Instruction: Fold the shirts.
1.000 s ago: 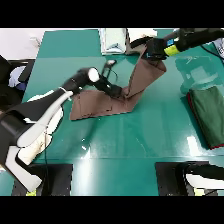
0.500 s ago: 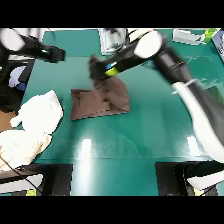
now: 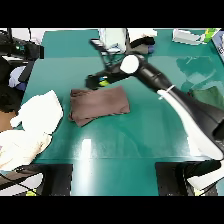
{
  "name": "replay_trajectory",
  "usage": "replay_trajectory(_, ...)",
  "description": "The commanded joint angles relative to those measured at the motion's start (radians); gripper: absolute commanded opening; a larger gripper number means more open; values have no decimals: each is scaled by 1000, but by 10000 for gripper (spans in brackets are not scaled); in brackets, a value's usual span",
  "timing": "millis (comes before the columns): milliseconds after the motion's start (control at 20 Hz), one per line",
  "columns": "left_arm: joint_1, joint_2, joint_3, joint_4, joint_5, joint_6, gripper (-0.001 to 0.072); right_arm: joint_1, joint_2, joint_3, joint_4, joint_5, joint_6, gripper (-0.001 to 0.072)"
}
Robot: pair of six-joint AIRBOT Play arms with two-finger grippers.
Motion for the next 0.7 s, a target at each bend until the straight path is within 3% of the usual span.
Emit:
replay_trajectory(0, -23, 5, 0, -22, -12, 4, 25, -156, 112, -166, -175, 93, 121, 264)
replay_trajectory(100, -55, 0, 0, -25, 12, 5, 24, -257, 145, -245, -160, 132, 131, 285)
replay_trajectory(150, -73, -5, -1, -26, 22, 5, 24, -290, 150, -274, -153, 142, 132, 431)
replay_trajectory(200, -89, -8, -1, -26, 24, 5, 24, -313, 151, -295, -157, 152, 132, 532)
replay_trajectory(250, -106, -11, -3, -26, 26, 5, 24, -331, 151, -317, -154, 152, 132, 585)
replay_trajectory(650, -159, -25, -9, -36, 28, 5, 25, -296, -19, -259, -95, 177, 206, 589)
